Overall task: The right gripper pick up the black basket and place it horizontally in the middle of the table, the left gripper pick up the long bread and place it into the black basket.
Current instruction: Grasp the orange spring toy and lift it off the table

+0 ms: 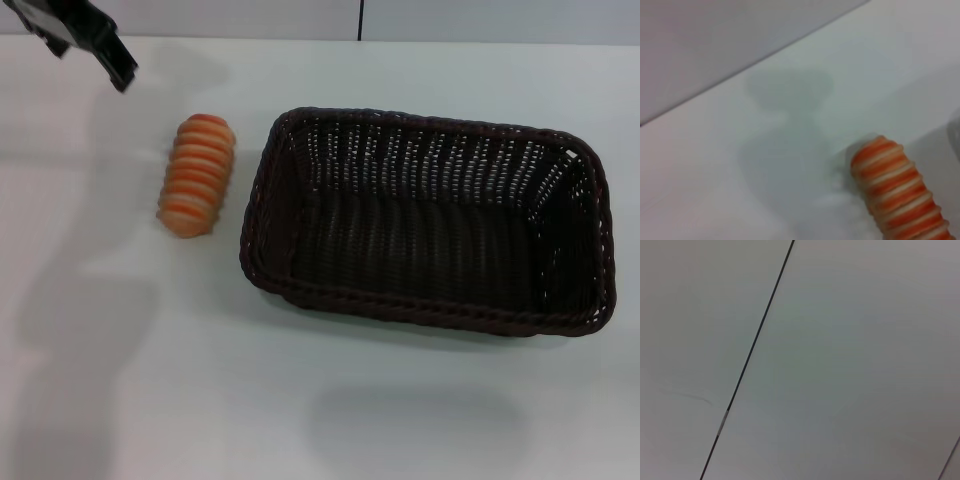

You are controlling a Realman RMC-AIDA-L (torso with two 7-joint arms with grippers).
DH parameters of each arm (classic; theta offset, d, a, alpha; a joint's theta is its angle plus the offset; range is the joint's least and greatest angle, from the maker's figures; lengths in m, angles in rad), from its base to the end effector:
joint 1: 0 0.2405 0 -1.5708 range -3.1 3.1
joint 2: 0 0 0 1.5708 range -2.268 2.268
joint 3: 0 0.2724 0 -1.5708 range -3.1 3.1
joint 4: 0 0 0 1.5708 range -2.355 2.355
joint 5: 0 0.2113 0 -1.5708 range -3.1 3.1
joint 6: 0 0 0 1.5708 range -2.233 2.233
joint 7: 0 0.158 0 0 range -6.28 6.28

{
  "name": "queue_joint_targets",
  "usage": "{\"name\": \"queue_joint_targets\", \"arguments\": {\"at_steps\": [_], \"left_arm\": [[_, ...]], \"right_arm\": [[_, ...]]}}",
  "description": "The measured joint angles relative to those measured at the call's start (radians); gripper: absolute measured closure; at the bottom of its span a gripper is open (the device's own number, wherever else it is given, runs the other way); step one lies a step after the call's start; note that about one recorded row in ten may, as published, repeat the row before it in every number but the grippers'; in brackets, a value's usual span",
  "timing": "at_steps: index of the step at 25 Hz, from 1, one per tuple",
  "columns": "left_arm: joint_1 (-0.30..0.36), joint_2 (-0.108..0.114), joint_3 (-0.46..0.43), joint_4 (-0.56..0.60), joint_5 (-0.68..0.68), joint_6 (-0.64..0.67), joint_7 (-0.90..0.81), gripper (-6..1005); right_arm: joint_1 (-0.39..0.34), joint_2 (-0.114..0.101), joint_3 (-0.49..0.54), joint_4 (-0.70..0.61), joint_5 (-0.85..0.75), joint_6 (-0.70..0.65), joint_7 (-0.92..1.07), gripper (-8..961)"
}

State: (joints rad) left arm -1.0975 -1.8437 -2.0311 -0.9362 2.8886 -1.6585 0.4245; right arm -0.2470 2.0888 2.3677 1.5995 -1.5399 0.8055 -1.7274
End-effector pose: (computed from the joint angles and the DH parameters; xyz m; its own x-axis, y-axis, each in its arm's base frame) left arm -0.1539 0.4739 0.0978 0.5390 0.8226 -0.1815 0.5115 -0.4907 -0.7054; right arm 0.3653 0.2229 0.2419 0.9164 -0.1867 -0.3541 -0.3442 0.0843 -0.9351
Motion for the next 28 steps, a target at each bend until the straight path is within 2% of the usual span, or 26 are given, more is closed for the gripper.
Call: {"name": "queue_joint_targets", "arguments": {"at_steps": [3,6,7,8,13,14,18,19,25,28], "left_arm": [[-0.026,-0.01,0.009,0.088,0.0,0.049,0.006,154],[-0.036,-0.016,0.009,0.12,0.0,0.073,0.007,154],[-0.043,-0.022,0.009,0.147,0.0,0.091,0.007,154],[-0.048,-0.039,0.004,0.181,0.0,0.121,0.008,154],[-0.049,-0.06,0.003,0.236,0.0,0.157,0.009,154],[-0.049,-0.06,0.003,0.236,0.0,0.157,0.009,154],[-0.039,-0.09,0.007,0.26,0.0,0.188,0.014,154],[-0.039,-0.09,0.007,0.26,0.0,0.188,0.014,154],[-0.014,-0.127,0.004,0.279,0.0,0.248,0.018,154],[-0.01,-0.136,0.004,0.298,0.0,0.288,0.011,154]], "right_arm": [[0.003,0.0,-0.003,0.003,0.0,0.004,0.0,560],[0.006,-0.001,-0.002,0.005,0.0,0.013,0.001,560],[0.008,-0.001,0.0,0.006,0.0,0.019,0.001,560],[0.009,-0.001,0.002,0.009,0.0,0.024,0.001,560],[0.01,-0.001,0.001,0.012,0.0,0.025,0.001,559],[0.01,-0.001,0.001,0.012,0.0,0.025,0.001,559],[0.013,-0.001,-0.006,0.016,0.0,0.025,0.002,559],[0.013,-0.001,-0.006,0.016,0.0,0.025,0.002,559],[0.02,-0.001,-0.007,0.027,0.0,0.037,0.002,559],[0.027,-0.002,-0.007,0.027,0.0,0.046,0.001,559]]}}
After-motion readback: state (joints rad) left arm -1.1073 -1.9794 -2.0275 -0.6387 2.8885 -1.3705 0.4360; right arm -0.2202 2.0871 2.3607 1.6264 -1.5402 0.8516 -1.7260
